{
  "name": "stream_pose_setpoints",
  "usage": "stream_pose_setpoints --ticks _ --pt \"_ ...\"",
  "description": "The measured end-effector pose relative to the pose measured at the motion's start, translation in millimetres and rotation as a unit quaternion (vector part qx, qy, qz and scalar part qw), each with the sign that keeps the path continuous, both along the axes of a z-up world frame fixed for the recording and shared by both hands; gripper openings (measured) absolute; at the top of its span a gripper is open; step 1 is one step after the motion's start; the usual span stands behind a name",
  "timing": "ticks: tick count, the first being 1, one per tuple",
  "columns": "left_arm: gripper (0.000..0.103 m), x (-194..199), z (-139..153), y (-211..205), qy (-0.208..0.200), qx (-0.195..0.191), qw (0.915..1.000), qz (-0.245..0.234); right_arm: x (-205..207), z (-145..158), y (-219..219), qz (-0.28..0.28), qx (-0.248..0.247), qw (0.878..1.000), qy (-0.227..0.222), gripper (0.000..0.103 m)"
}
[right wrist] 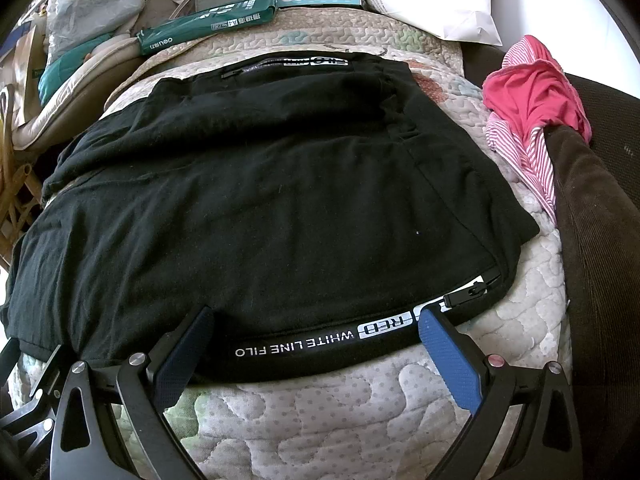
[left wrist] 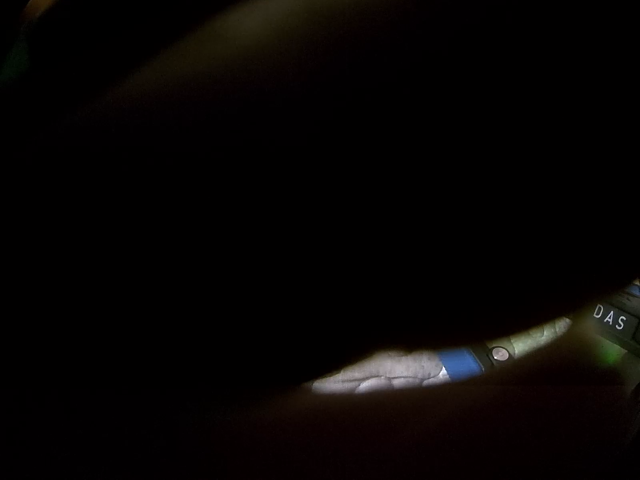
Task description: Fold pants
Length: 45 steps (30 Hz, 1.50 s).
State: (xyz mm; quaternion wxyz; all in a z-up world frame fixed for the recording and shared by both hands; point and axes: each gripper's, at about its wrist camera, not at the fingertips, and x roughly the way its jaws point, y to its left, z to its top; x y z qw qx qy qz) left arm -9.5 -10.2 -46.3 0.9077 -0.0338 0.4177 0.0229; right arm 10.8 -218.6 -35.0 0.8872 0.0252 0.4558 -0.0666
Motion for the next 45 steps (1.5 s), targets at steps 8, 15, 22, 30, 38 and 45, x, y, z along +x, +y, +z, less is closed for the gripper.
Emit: stream_pose_setpoints --ticks 8,15,22,30,38,45 --pt "0.103 -2 -1 0 0.0 0.0 1.0 0.0 0 0 0 0.0 0.0 1.0 0.0 0.103" --pt "0.103 -1 -1 2 0.0 0.0 1.0 0.0 0 0 0 0.0 -0.001 1.0 0.0 0.103" --pt "0.103 -1 0 5 -0.001 0.003 1.0 0.001 0 0 0 0.0 -0.001 1.0 0.0 0.103" --pt "0.103 0 1 12 -0.001 0.0 1.0 0.0 0 0 0 0.0 -0.002 1.0 -0.001 0.103" --pt "0.103 -2 1 10 -0.001 0.0 1.0 0.0 -1 -1 0 0.0 -0.002 1.0 0.0 0.103" --pt "0.103 -2 1 13 -0.001 -0.002 1.0 0.0 -1 -1 0 0.0 -0.002 1.0 -0.001 0.103"
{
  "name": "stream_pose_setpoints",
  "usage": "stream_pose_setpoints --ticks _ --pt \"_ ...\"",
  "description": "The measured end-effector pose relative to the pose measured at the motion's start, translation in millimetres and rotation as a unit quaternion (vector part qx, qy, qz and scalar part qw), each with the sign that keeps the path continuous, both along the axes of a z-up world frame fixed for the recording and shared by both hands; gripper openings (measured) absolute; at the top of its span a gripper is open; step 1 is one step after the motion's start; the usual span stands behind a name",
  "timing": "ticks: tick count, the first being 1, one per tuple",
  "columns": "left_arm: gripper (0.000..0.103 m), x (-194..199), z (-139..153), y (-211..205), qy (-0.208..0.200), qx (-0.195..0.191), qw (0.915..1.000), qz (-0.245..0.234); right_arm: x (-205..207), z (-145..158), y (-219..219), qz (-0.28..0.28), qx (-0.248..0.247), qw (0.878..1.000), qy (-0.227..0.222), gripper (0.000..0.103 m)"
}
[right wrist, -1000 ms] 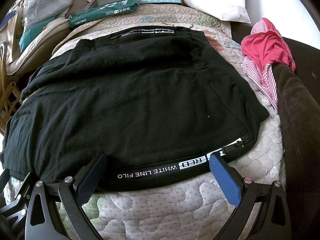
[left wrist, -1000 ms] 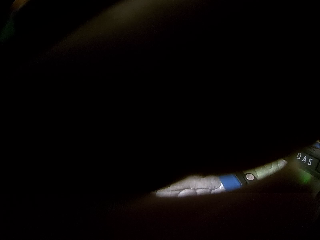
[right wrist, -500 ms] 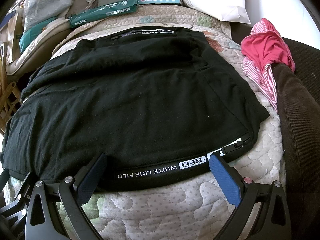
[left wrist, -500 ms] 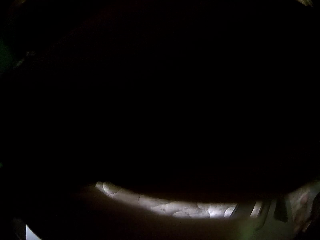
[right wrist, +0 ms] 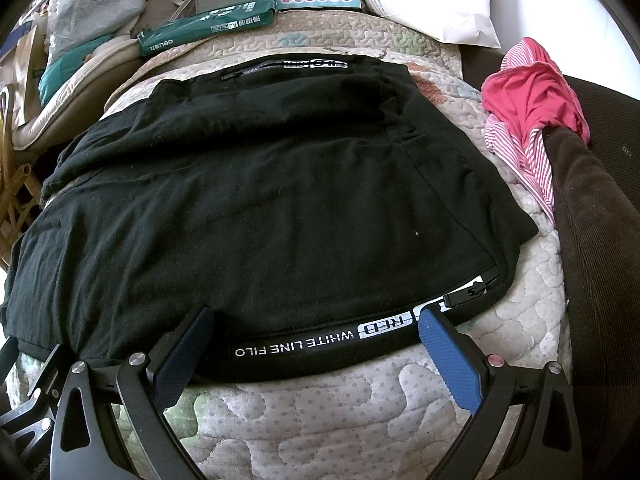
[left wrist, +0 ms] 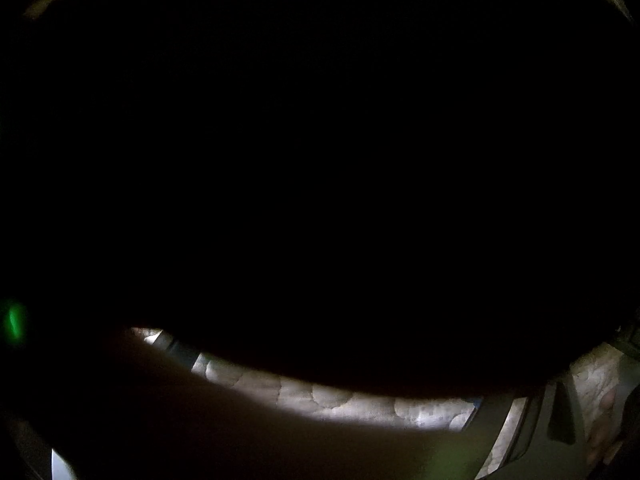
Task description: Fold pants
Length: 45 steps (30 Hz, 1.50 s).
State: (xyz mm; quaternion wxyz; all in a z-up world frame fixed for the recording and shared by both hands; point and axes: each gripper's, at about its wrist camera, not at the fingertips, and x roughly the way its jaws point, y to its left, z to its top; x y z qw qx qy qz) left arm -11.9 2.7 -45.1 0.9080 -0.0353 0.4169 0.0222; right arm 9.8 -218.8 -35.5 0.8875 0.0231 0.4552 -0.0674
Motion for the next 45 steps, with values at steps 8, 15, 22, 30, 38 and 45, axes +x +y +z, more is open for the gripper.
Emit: stream_pose_setpoints --ticks 8,15,22,30,38,45 --pt "0.103 1 0 4 0.001 -0.003 1.0 0.0 0 0 0 0.0 0.0 1.0 0.0 0.103" --pt "0.103 0 0 8 0.001 -0.003 1.0 0.0 0 1 -1 0.0 0.002 1.0 0.001 0.103" --pt "0.103 0 0 9 0.0 -0.003 1.0 0.0 1 1 -2 0.0 0.003 1.0 0.001 0.103" --pt "0.103 -10 7 -16 0.003 -0.003 0.9999 0.014 5 1 -5 -0.001 0.009 1.0 0.002 0.103" --pt "0.103 0 1 1 0.05 -0.016 0.9986 0.003 4 -1 -2 0.0 0.012 1.0 0.004 0.103" --pt "0.103 10 -1 0 0.071 -0.014 0.9973 0.01 3 0 -4 0.004 0.024 1.0 0.002 0.103"
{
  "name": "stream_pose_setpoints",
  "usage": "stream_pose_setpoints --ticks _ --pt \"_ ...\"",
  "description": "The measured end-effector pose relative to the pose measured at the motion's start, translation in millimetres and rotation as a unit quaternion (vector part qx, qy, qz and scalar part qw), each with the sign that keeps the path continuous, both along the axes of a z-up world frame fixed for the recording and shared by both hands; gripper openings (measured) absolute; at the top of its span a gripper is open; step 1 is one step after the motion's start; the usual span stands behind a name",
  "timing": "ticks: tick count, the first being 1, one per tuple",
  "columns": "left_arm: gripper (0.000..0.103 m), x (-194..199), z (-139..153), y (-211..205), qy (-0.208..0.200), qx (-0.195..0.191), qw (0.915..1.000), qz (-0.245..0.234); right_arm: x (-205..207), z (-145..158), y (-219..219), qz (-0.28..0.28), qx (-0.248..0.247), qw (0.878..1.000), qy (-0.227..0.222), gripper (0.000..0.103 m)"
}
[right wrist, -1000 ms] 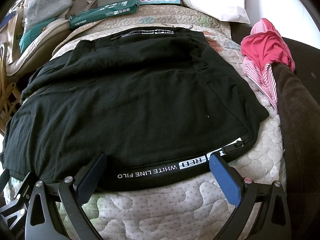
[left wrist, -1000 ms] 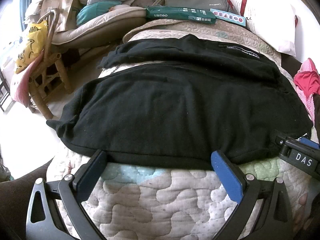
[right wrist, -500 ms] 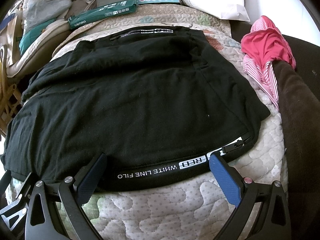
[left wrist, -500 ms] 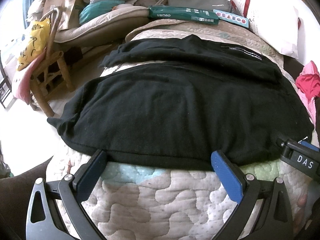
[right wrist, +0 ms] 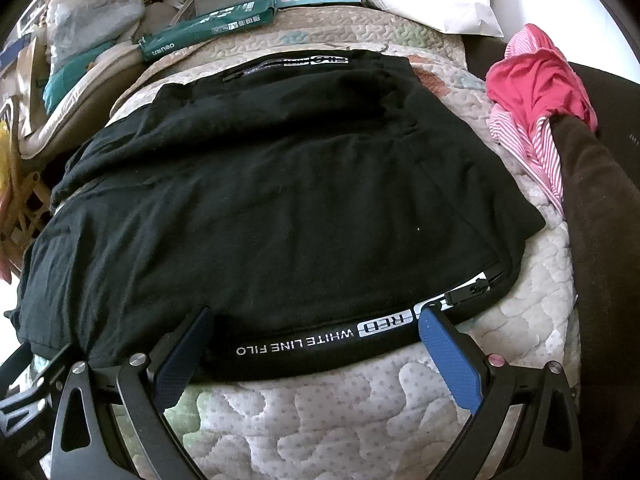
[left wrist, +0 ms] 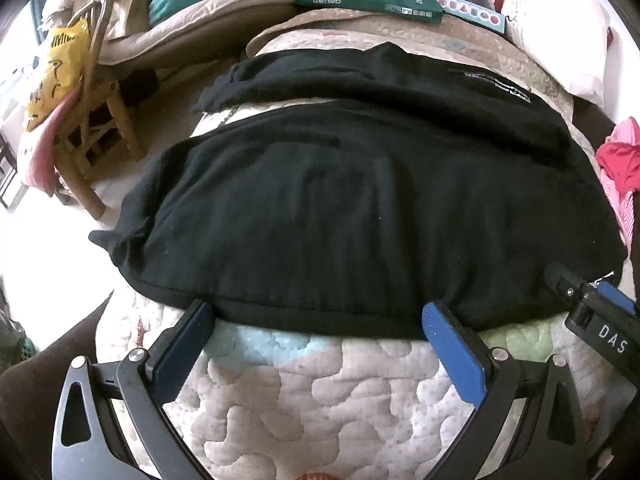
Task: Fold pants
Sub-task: 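Grasp the white-lettered waistband of the black pants with both grippers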
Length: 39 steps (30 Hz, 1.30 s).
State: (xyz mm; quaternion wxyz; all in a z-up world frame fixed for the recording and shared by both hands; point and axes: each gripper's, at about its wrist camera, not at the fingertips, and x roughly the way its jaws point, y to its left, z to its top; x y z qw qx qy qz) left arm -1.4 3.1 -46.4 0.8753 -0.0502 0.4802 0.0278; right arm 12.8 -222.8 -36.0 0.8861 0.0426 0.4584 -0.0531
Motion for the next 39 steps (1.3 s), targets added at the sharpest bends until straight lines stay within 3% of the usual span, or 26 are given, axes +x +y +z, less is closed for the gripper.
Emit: stream_pose_setpoints --ticks 6,12,17,24,33,39 --pt "0.103 -4 -1 0 -0.022 -0.001 0.9997 0.007 2 0 1 0.006 -0.009 1.0 0.008 0.103" --pt "0.103 -17 20 9 -0.003 0.004 1.0 0.006 -2 2 1 0.013 -0.007 1.0 0.006 0.103" --pt "0.103 -37 56 26 -0.051 0.003 0.9986 0.009 -23 19 -4 0.003 -0.03 1.0 -0.01 0.102" --pt "0.103 -34 100 19 -0.117 0.039 0.9918 -0.033 -39 72 -9 0.013 -0.029 0.996 -0.083 0.102" --pt "0.103 -9 116 5 -0.144 0.054 0.9865 -0.058 2 116 -7 0.068 -0.04 0.991 -0.107 0.103" --pt "0.103 22 105 17 -0.118 0.043 0.9911 -0.042 44 123 -8 0.072 -0.05 0.99 -0.109 0.103"
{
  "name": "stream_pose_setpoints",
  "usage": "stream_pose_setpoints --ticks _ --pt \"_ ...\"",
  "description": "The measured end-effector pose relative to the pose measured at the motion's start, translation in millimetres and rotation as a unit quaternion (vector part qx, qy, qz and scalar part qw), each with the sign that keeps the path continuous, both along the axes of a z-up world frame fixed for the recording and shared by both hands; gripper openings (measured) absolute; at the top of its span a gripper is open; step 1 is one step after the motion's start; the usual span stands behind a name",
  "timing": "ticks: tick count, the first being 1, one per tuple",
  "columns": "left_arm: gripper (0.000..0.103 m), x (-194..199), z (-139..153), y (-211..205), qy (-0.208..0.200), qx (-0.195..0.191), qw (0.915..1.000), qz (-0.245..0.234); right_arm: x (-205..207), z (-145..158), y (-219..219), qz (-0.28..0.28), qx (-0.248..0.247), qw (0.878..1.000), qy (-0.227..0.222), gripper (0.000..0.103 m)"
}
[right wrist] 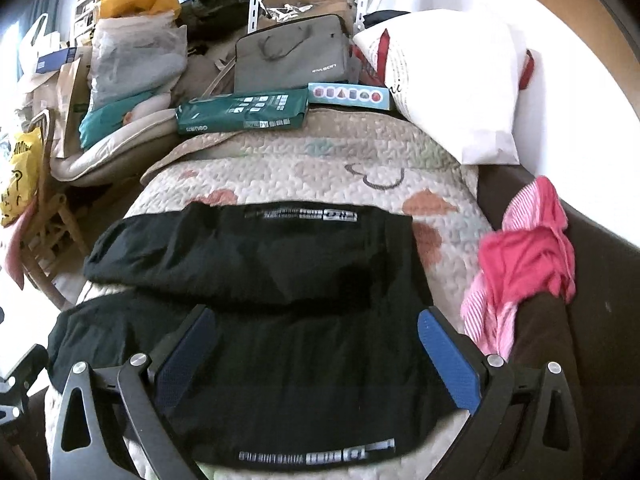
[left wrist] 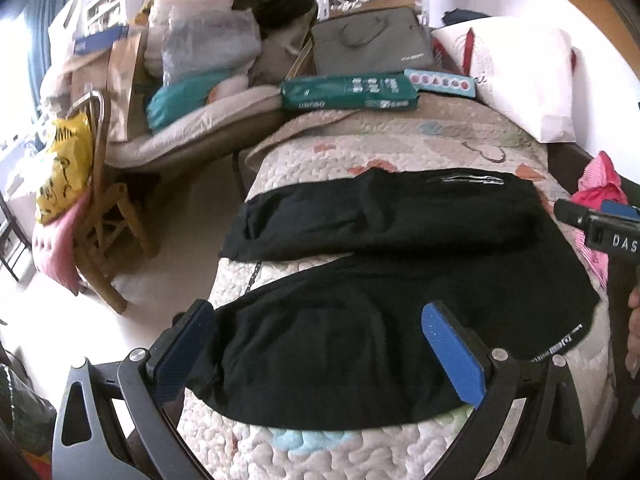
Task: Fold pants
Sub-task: 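Grasp the white-lettered waistband of the black pants with both grippers, then lift the waistband and fold it over onto the pant legs with both grippers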
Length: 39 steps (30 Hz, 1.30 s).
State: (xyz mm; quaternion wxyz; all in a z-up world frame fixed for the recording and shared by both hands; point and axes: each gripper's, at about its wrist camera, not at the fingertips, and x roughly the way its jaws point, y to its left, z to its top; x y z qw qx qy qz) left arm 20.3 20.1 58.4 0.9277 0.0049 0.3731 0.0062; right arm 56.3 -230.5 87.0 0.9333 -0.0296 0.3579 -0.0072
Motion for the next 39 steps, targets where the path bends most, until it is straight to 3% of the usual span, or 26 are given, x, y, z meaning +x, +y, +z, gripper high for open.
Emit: stream_pose_setpoints --ticks 6,11,15,17,26,31,37,38,39 --pt "0.103 38 -13 23 0.041 -0.012 0.9991 0.0 44 -7 1 0.015 -0.01 1.0 0.014 0.103" --pt "0.102 98 -13 75 0.087 -0.093 0.9915 -0.026 85 -18 -4 0.068 -0.011 0.996 0.054 0.098" --pt "0.085 154 -15 117 0.101 -0.132 0.9857 -0.028 119 -27 -17 0.083 -0.007 0.993 0.086 0.094" --pt "0.083 175 -18 123 0.107 -0.141 0.9834 -0.039 137 -31 -24 0.089 0.0 0.992 0.094 0.088" --pt "0.083 256 -59 117 0.138 -0.145 0.9779 -0.06 207 -46 -40 0.121 0.008 0.986 0.114 0.082" --pt "0.083 281 -78 90 0.158 -0.098 0.9774 -0.099 237 -55 -29 0.149 -0.019 0.981 0.12 0.082" --pt "0.083 292 -92 66 0.176 -0.052 0.9705 -0.157 256 -76 -1 0.22 -0.05 0.964 0.143 0.081" --pt "0.082 292 -92 65 0.176 -0.051 0.9697 -0.162 259 -80 2 0.226 -0.055 0.961 0.147 0.08" --pt "0.073 293 -92 67 0.179 -0.058 0.9677 -0.167 262 -84 5 0.231 -0.06 0.959 0.152 0.079"
